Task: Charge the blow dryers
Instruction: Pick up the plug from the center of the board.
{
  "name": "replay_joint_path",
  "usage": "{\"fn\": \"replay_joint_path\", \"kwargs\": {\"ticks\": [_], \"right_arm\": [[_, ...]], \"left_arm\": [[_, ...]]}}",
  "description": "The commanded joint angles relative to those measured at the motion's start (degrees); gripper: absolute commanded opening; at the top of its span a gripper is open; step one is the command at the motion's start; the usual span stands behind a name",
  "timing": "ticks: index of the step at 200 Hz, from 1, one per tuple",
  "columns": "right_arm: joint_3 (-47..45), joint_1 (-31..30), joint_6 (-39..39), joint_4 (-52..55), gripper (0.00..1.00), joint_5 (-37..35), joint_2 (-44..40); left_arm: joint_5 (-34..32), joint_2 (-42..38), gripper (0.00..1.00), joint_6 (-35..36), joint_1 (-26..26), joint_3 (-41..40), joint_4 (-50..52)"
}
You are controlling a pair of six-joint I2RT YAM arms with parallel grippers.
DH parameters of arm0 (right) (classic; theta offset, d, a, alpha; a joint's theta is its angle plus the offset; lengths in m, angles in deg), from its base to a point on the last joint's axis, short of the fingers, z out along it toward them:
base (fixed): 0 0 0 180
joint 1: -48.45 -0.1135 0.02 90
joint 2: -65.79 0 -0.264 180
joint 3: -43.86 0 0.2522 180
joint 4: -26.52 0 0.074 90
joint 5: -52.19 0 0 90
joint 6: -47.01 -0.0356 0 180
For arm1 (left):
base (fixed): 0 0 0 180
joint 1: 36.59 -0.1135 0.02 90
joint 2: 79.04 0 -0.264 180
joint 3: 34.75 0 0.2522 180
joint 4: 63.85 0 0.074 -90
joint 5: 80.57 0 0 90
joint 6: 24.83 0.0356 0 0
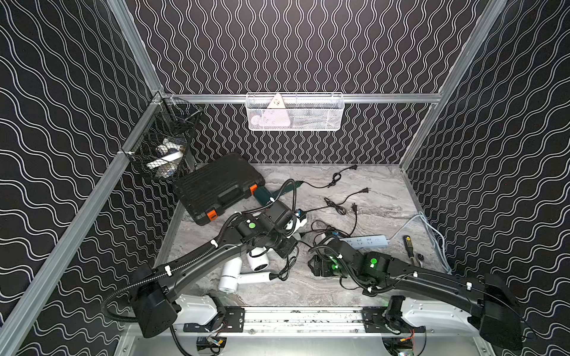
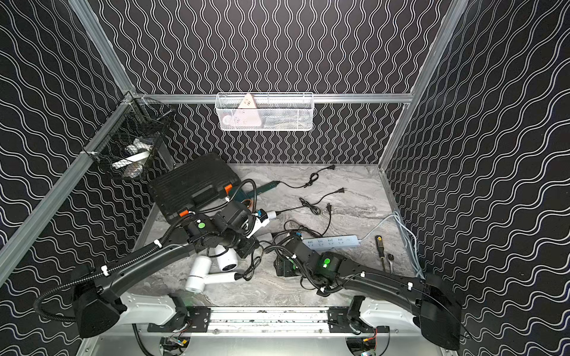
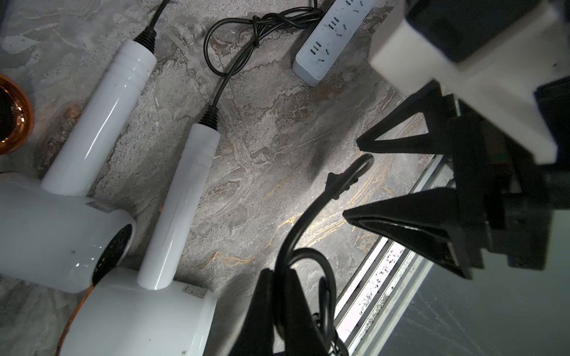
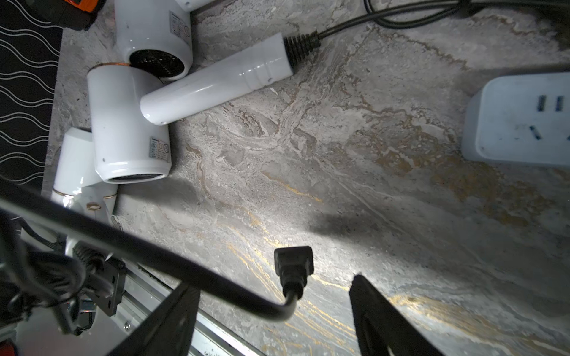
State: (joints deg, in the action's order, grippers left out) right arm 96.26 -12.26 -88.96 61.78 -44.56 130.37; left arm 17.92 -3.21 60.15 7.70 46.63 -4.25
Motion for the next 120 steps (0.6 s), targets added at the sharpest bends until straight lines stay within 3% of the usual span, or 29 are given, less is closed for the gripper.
{"fn": "replay_joint_path", "kwargs": {"ticks": [1,75,120], "right_arm": [[0.5,0.0,0.1,-1.0,0.79,-0.8,0.2],[-1.8,-0.1,-1.1,-3.0,0.70,-2.5,-0.7],[-4.0,0.0,-0.1,-7.3,0.66,0.9,-1.4]], "left_arm": [[0.3,0.3,0.00,0.2,-0.1,0.7,-0.2],[2.3,-1.2,0.00,-0.4,-0.2,-0.6,-1.0],[2.8,-1.5,0.00,-0.8,-0.1,-0.7,-1.0]]}}
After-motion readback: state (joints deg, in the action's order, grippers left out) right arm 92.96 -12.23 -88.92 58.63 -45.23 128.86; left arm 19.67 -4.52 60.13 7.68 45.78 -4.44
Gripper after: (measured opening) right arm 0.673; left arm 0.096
